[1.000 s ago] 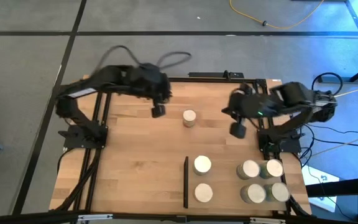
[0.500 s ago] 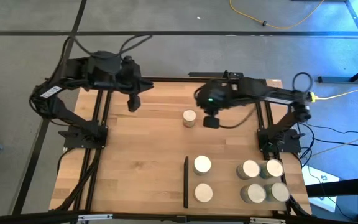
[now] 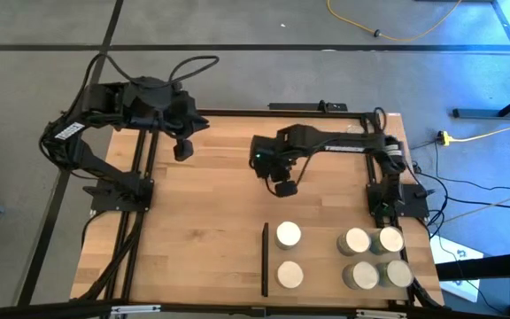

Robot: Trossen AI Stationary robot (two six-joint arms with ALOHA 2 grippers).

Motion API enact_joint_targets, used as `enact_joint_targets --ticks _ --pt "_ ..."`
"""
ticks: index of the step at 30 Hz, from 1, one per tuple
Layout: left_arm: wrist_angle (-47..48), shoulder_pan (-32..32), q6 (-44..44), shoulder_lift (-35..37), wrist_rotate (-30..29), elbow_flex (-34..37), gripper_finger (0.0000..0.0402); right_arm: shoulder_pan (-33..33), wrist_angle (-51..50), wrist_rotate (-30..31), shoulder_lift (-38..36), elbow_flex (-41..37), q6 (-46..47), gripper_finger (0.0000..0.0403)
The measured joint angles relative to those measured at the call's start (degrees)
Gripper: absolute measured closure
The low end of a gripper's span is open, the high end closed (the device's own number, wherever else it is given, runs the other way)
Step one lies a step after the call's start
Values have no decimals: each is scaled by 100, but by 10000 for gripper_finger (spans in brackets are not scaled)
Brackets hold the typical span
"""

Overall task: Pick and place cans onto a shelf
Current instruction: Put the canned green beans on the shelf

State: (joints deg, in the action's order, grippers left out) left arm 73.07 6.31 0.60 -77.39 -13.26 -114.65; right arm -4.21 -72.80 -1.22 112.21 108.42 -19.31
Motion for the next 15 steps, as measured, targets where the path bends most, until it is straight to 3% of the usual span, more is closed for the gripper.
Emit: enact_joint_targets --ticks 8,15 --pt "112 0 2 3 -159 0 359 -61 35 -147 485 0 -525 320" --pt "110 0 2 3 -159 0 359 -262 57 76 710 0 -316 320"
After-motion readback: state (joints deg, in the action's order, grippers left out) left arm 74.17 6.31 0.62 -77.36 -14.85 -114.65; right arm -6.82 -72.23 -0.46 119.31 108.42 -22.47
